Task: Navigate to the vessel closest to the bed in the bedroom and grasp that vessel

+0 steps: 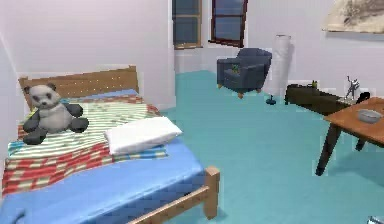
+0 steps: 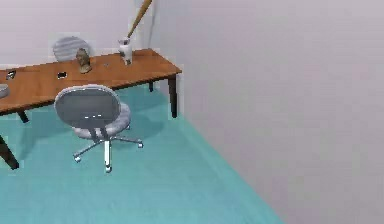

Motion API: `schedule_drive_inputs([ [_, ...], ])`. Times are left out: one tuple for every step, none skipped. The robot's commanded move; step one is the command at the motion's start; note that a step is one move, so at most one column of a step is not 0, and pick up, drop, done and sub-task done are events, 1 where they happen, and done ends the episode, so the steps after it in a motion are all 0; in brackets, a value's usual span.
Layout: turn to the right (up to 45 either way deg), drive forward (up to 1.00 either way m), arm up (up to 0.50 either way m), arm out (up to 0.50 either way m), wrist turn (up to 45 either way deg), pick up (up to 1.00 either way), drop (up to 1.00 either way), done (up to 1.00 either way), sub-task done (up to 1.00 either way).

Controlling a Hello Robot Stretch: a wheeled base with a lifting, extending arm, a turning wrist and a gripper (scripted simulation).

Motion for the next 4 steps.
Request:
schedule_drive_inputs([
  [-30.0, 0.0, 0.0, 0.0, 0.0, 0.0, 0.0, 0.0, 0.0],
  [0.0, 0.15, 0.0, 0.0, 0.0, 0.0, 0.0, 0.0, 0.0],
  [-45.0, 0.0, 0.0, 0.0, 0.0, 0.0, 0.0, 0.0, 0.0],
  [-45.0, 0.0, 0.0, 0.0, 0.0, 0.0, 0.0, 0.0, 0.0],
])
